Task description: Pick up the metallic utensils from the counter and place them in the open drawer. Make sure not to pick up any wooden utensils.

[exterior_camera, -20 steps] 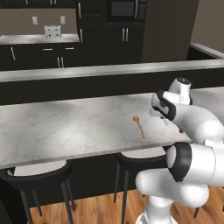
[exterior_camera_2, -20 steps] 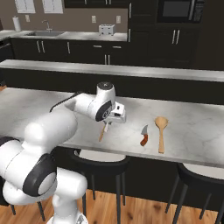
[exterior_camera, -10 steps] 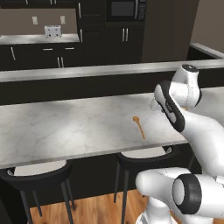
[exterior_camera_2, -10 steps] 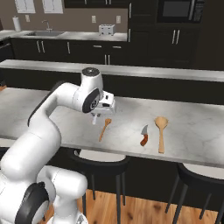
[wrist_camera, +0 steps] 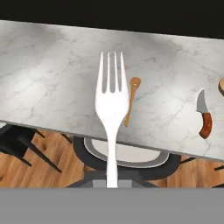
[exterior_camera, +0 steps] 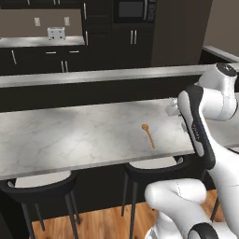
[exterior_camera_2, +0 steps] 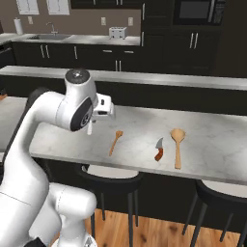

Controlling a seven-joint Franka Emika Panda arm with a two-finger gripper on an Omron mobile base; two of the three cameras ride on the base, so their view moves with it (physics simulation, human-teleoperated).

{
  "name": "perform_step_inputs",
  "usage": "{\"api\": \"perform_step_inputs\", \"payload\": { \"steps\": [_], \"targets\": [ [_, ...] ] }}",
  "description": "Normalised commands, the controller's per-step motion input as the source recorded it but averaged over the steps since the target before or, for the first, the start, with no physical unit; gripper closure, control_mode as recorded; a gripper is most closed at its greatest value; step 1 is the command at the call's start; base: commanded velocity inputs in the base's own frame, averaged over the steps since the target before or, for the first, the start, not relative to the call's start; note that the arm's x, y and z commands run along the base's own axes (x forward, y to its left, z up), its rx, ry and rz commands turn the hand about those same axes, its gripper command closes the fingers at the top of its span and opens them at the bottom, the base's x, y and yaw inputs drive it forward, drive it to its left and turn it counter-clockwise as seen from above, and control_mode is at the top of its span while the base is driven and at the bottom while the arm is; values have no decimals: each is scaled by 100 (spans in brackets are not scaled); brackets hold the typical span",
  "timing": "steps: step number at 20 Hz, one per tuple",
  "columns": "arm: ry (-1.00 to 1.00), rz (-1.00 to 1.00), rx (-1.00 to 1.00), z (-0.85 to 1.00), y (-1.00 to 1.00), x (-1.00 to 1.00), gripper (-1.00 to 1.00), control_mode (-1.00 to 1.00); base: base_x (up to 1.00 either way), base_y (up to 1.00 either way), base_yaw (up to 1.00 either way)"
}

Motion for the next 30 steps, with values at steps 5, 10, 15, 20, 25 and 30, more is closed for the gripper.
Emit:
{"api": "perform_step_inputs", "payload": {
  "steps": [5,10,15,20,25,30],
  "targets": [
    [-26,10,0,59,36,-59,100,-100,0,0,0],
    [-11,5,0,21,19,-22,100,100,-46,21,8],
    [0,0,0,0,0,0,100,100,-89,30,13],
    [0,0,0,0,0,0,100,100,-63,69,13],
    [0,0,0,0,0,0,100,100,-43,100,5],
    [0,0,0,0,0,0,100,100,-11,100,1]
  ]
}}
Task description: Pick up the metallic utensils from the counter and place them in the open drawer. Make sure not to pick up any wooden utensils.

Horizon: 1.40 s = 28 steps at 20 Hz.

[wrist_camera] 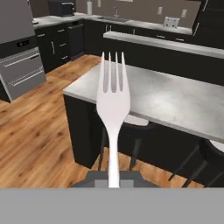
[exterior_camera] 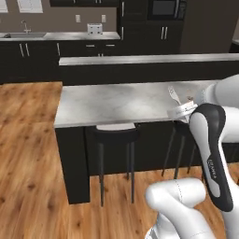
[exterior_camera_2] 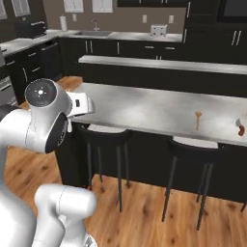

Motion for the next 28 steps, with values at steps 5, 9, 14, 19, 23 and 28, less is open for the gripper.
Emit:
{"api": "perform_step_inputs", "payload": {
  "steps": [5,9,14,19,23,28],
  "targets": [
    [0,0,0,0,0,0,100,100,0,100,0],
    [0,0,0,0,0,0,100,100,0,100,0],
    [0,0,0,0,0,0,100,100,12,100,0],
    [0,0,0,0,0,0,100,100,41,100,0],
    [0,0,0,0,0,0,100,100,58,100,-3],
    [0,0,0,0,0,0,100,100,99,100,-15]
  ]
}}
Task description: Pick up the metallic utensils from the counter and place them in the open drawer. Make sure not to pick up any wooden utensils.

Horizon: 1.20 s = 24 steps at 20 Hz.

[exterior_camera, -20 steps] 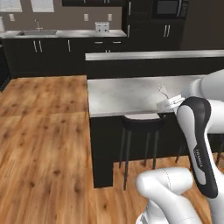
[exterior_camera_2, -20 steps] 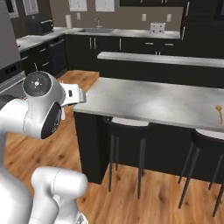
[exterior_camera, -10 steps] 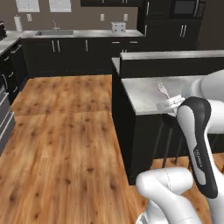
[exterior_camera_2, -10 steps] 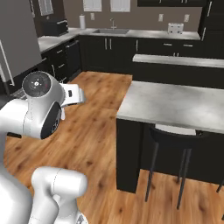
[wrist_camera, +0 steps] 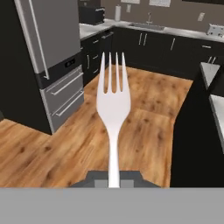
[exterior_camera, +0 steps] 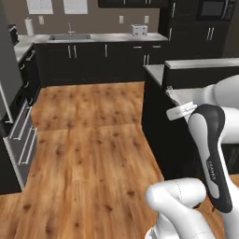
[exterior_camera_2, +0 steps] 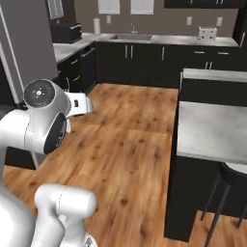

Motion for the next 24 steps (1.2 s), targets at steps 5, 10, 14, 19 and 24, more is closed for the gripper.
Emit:
{"api": "perform_step_inputs", "payload": {
  "steps": [5,10,14,19,24],
  "targets": [
    [0,0,0,0,0,0,100,100,100,100,-21],
    [0,0,0,0,0,0,100,100,100,77,-24],
    [0,0,0,0,0,0,100,100,100,10,-19],
    [0,0,0,0,0,0,100,100,100,0,-18],
    [0,0,0,0,0,0,100,100,100,13,-25]
  ]
}}
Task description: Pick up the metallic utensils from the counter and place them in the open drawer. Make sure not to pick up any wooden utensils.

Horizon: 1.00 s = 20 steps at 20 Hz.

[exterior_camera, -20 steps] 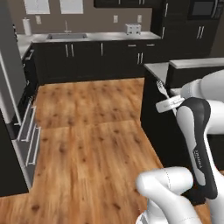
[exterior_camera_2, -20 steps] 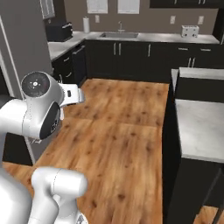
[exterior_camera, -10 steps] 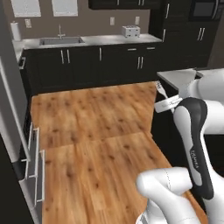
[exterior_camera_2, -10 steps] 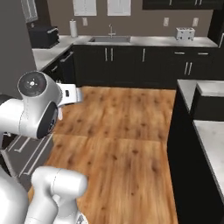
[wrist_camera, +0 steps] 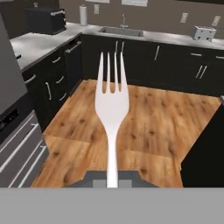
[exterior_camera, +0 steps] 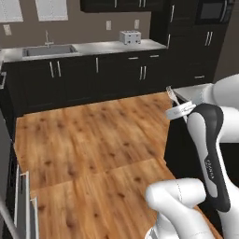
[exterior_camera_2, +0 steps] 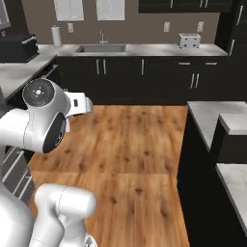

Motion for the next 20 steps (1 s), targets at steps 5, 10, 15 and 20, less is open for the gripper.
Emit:
{"api": "perform_step_inputs", "payload": {
  "steps": [5,10,15,20],
  "targets": [
    [0,0,0,0,0,0,100,100,100,0,-32],
    [0,0,0,0,0,0,100,100,100,2,-34],
    [0,0,0,0,0,0,100,100,100,47,-41],
    [0,0,0,0,0,0,100,100,100,62,-47]
  ]
}}
